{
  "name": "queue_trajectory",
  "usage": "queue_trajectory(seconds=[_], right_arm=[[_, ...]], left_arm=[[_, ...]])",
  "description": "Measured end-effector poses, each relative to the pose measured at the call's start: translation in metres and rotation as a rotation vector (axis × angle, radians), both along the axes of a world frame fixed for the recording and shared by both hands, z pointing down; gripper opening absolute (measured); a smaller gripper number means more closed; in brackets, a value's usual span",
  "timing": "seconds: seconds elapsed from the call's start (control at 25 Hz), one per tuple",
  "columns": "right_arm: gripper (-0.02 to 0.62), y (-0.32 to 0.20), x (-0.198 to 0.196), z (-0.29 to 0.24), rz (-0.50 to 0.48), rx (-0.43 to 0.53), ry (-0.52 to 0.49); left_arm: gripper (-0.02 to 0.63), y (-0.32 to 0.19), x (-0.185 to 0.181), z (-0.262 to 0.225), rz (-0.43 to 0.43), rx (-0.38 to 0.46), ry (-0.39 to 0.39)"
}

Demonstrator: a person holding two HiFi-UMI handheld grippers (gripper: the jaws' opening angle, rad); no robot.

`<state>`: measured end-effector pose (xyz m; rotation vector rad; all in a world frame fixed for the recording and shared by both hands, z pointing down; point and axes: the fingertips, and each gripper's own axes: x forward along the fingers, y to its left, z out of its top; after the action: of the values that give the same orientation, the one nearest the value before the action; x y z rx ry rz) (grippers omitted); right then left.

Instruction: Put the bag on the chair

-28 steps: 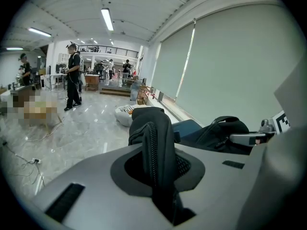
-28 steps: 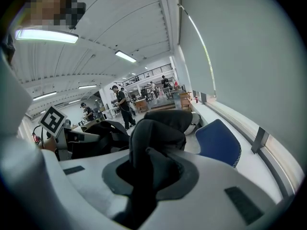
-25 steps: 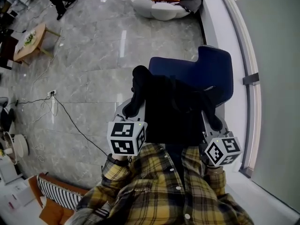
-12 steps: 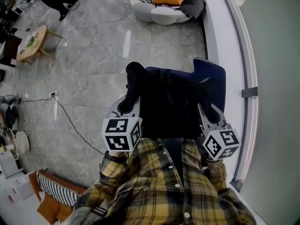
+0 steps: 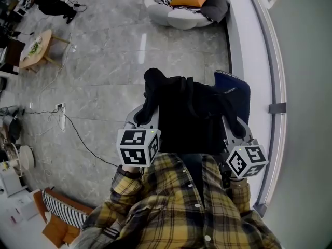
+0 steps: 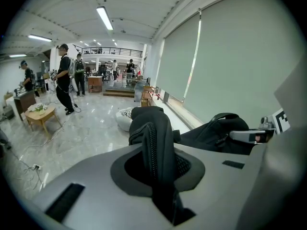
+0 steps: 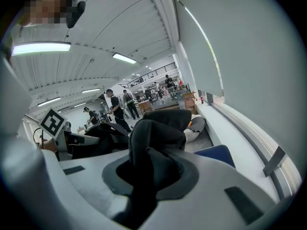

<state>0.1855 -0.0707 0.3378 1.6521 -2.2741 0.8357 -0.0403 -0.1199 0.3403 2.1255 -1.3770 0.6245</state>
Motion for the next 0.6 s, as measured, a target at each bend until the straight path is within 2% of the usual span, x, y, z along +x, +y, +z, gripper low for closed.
queue_trajectory(seconds=[0.6], right_arm=[[0.069,-0.019,-0.004,0.016,0.019,-0.03,0.017]], left_arm=[[0.06,-0.021,-0.005,0.018,0.032,-0.024,-0.012]])
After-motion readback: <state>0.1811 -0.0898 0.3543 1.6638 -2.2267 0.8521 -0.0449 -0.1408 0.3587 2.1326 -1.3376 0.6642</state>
